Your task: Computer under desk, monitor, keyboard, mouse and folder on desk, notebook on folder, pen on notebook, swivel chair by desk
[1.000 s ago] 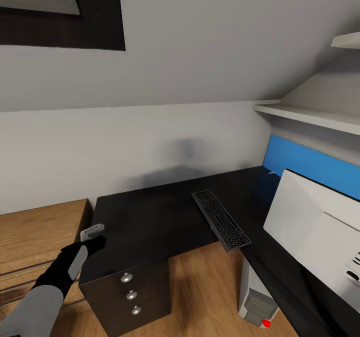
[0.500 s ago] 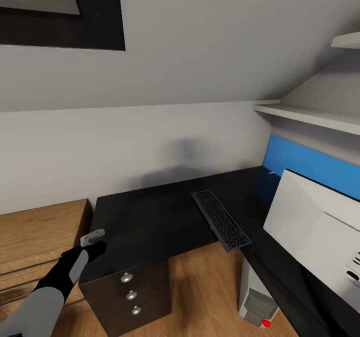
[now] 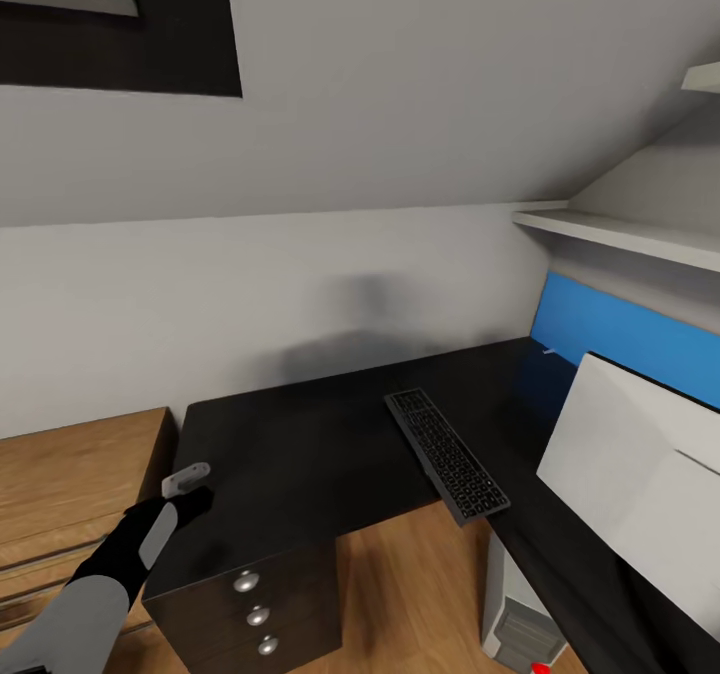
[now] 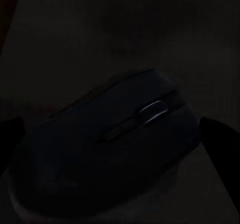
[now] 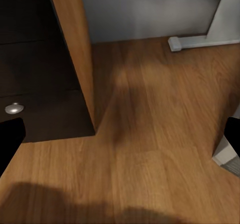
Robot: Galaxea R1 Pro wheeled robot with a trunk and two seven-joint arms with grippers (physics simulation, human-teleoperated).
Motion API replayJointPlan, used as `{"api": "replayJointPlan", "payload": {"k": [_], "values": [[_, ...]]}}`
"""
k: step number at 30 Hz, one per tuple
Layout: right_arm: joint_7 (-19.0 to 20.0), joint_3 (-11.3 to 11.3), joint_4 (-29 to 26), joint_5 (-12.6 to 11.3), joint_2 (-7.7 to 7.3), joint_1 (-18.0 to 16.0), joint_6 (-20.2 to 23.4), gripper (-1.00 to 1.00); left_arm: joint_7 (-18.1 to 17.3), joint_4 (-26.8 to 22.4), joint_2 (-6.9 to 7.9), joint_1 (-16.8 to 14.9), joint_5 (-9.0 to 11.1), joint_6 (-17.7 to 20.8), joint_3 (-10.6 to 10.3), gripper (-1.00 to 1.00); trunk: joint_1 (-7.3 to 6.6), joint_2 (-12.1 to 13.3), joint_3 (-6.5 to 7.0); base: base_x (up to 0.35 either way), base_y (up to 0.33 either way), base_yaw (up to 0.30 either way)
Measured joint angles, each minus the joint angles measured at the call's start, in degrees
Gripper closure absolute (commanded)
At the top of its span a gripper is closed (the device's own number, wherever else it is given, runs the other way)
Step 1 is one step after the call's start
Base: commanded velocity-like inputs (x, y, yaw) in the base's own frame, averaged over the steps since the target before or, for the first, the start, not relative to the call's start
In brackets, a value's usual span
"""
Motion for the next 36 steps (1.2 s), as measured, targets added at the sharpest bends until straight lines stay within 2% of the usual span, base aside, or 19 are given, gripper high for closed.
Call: {"api": "replayJointPlan", "payload": {"k": [6, 13, 36], "values": [[0.05, 0.13, 0.37, 0.07, 0.07, 0.03, 0.03, -1.0, 0.01, 0.0, 0.43, 0.0, 0.02, -0.07, 0.09, 1.0, 0.01, 0.0, 0.0, 0.002, 0.0, 0.062], [0.01, 0.09, 0.96, 0.05, 0.1, -0.02, 0.0, -1.0, -0.07, -0.66, 0.26, 0.0, 0.04, -0.02, 0.16, 1.0, 0.01, 0.0, 0.0, 0.0, 0.0, 0.166], [0.02, 0.01, 0.97, 0.04, 0.09, -0.03, 0.07, -1.0, -0.07, -0.79, 0.05, 0.0, 0.1, 0.0, 0.18, 1.0, 5.06, -9.23, -4.14, 0.0, 0.0, 0.005]]}}
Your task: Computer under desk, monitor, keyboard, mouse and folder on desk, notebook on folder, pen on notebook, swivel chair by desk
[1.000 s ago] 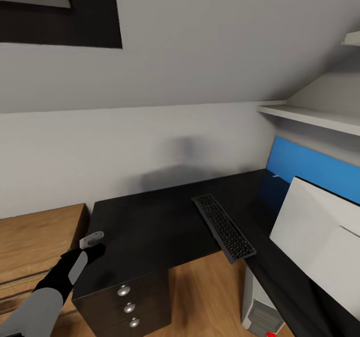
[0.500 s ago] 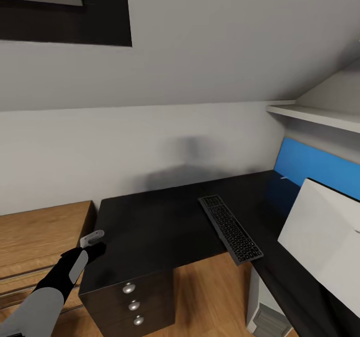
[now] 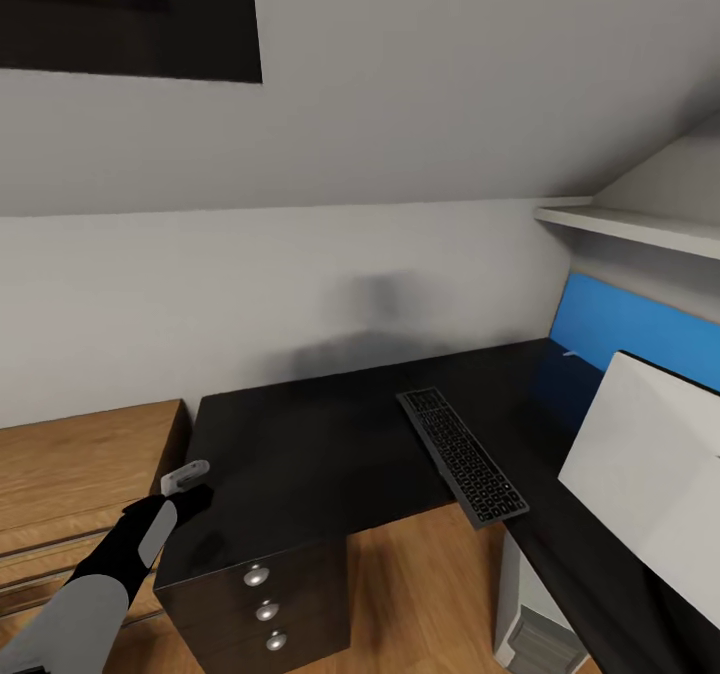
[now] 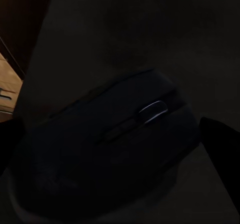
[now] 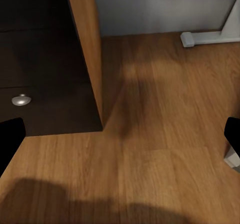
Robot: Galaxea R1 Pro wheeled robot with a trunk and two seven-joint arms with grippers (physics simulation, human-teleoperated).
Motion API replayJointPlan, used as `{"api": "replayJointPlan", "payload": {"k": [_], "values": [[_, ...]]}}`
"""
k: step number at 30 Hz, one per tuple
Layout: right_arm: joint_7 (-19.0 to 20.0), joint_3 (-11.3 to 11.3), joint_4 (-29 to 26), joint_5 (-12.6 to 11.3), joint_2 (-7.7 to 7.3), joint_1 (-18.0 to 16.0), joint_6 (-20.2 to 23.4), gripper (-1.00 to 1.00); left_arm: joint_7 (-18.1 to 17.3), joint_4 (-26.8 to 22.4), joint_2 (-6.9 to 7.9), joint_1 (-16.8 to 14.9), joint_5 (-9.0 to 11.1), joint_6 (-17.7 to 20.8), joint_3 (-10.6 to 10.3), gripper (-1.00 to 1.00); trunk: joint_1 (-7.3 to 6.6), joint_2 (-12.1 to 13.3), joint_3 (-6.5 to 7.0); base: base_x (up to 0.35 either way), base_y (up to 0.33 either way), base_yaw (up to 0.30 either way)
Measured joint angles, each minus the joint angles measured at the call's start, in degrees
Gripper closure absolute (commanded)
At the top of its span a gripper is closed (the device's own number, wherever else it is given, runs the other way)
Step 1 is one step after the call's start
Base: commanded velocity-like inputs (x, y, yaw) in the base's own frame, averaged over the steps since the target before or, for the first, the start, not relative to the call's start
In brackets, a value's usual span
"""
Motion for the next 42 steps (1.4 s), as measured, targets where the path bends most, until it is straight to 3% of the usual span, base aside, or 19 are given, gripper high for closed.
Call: {"api": "replayJointPlan", "payload": {"k": [14, 22, 35, 42], "values": [[0.06, 0.0, 0.0, 0.02, -0.03, 0.0, -0.06, -1.0, 0.0, 0.2, -0.2, 0.0, 0.0, 0.12, 0.01, 1.0, 3.08, -5.62, -2.52, 0.0, 0.0, 0.0], [0.06, 0.08, 0.0, 0.1, 0.0, -0.01, -0.09, -1.0, -0.17, 0.93, -1.42, 0.0, 0.09, 0.4, 0.08, 1.0, 4.84, -8.84, -3.96, 0.0, 0.0, 0.0], [0.06, 0.08, 0.0, 0.1, 0.0, 0.02, -0.08, -1.0, -0.17, 3.32, -1.42, 0.0, 0.0, 0.37, 0.06, 1.0, 7.69, -14.06, -6.3, 0.0, 0.0, 0.0], [0.06, 0.08, 0.0, 0.1, 0.0, 0.02, -0.13, -1.0, -0.25, 3.48, -1.4, 0.0, 0.0, 0.29, 0.06, 1.0, 7.7, -14.07, -6.3, 0.0, 0.0, 0.029]]}}
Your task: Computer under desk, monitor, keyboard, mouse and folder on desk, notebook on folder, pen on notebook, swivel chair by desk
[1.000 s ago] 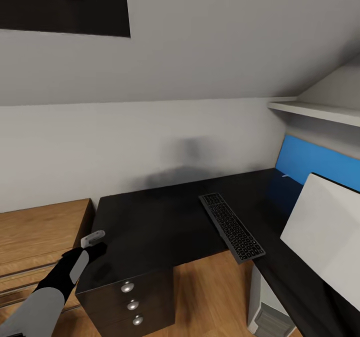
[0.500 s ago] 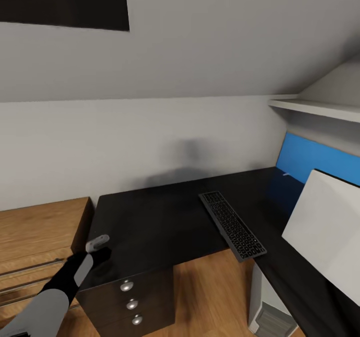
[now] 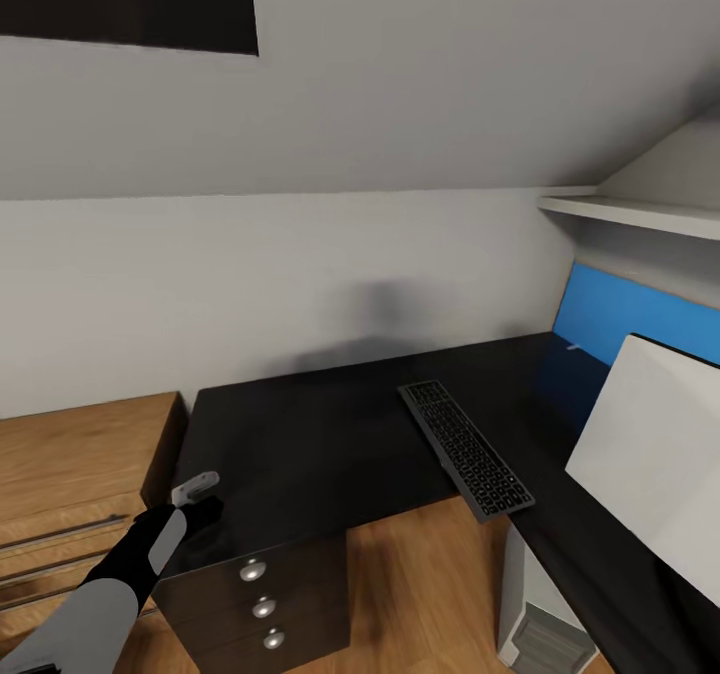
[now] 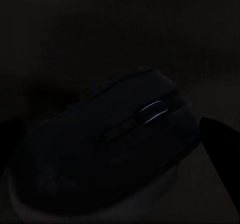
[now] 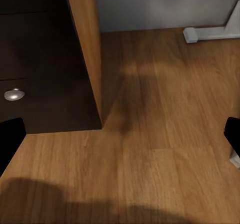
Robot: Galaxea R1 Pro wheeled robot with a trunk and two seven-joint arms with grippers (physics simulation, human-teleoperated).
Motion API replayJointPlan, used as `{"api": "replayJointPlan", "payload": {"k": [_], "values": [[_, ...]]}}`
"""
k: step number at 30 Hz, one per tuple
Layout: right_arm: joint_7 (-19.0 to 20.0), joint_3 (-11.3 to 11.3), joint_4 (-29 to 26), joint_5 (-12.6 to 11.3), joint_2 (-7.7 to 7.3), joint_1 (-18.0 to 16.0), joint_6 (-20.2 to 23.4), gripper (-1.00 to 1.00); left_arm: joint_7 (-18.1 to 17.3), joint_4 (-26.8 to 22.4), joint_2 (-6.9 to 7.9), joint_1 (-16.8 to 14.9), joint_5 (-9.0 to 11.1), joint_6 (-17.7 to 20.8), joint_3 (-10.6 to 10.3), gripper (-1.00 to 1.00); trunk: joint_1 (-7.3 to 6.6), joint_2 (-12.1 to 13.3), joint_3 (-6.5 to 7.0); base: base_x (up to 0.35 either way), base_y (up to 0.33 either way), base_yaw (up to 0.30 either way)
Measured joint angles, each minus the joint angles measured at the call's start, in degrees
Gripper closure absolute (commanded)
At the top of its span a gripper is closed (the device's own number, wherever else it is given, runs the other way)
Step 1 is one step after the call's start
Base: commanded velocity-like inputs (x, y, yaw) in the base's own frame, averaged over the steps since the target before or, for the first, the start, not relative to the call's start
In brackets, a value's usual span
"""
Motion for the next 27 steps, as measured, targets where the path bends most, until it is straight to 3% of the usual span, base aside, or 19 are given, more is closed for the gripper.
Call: {"api": "replayJointPlan", "payload": {"k": [7, 27], "values": [[0.0, 0.07, 0.0, 0.01, 0.0, -0.02, -0.03, -1.0, 0.37, 1.26, 0.14, -0.04, 0.24, -0.46, -0.23, 1.0, 0.0, -0.01, 0.01, 0.0, 0.0, 0.142], [0.04, 0.08, -0.01, 0.05, 0.0, -0.02, -0.03, -1.0, 0.04, 1.26, 0.15, -0.04, -0.83, -0.49, -0.17, 1.0, 0.0, -0.01, 0.01, -0.03, -0.042, 0.006]]}}
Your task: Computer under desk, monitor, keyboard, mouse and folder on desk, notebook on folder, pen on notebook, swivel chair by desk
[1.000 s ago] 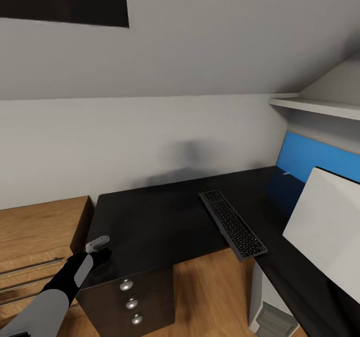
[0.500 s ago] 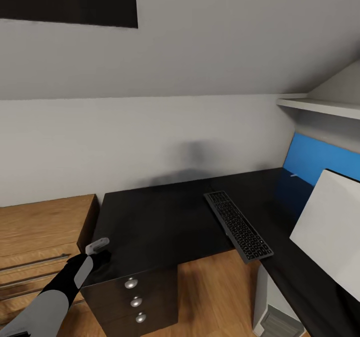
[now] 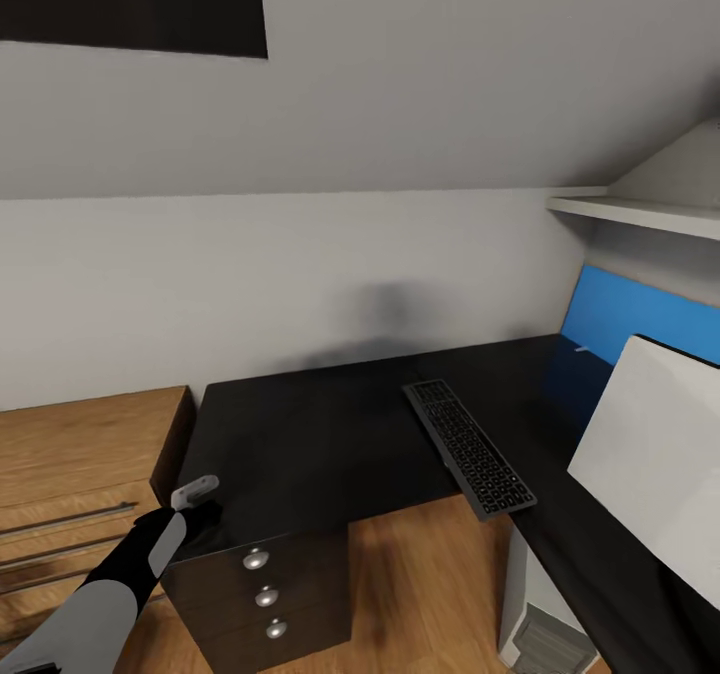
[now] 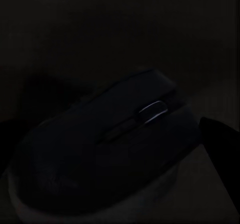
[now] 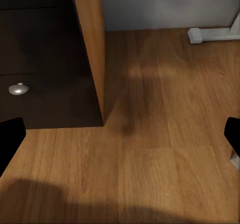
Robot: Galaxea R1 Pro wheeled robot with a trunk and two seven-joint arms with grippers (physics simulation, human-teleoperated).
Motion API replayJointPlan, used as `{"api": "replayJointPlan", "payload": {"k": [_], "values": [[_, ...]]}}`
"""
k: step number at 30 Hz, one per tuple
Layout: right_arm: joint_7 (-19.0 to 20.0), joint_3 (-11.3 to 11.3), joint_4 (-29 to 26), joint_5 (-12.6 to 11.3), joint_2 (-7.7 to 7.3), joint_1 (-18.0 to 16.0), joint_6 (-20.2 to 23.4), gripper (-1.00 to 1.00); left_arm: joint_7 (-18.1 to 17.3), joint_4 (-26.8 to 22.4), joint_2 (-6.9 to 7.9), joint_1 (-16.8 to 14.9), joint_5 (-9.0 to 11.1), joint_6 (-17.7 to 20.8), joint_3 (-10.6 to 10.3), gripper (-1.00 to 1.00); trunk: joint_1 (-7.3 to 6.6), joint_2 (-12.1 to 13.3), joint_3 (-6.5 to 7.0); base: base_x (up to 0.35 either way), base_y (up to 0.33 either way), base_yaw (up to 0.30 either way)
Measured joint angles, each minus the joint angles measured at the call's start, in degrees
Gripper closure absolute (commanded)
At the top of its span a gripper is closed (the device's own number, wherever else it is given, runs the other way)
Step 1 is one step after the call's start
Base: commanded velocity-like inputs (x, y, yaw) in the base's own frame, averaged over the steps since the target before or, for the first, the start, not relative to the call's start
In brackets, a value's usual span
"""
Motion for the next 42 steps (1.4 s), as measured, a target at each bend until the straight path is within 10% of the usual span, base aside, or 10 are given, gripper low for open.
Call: {"api": "replayJointPlan", "payload": {"k": [25, 26, 42], "values": [[0.04, 0.01, 0.0, 0.02, 0.0, 0.03, 0.07, -1.0, 0.92, 0.3, 0.18, 0.0, 0.93, 0.15, -0.09, 1.0, -0.01, -0.01, 0.0, 0.007, 0.023, 0.0], [0.04, 0.02, 0.0, 0.02, 0.0, 0.04, 0.07, -1.0, 0.91, 0.31, 0.18, 0.0, 0.93, 0.14, -0.09, -1.0, -0.01, -0.01, 0.0, 0.0, 0.0, 0.0], [0.07, 0.04, 0.02, 0.04, 0.0, 0.02, 0.09, -1.0, -0.15, 0.6, 0.24, -0.01, 0.33, -0.13, 0.01, -1.0, -0.22, 0.39, 0.18, 0.0, 0.0, 0.0]]}}
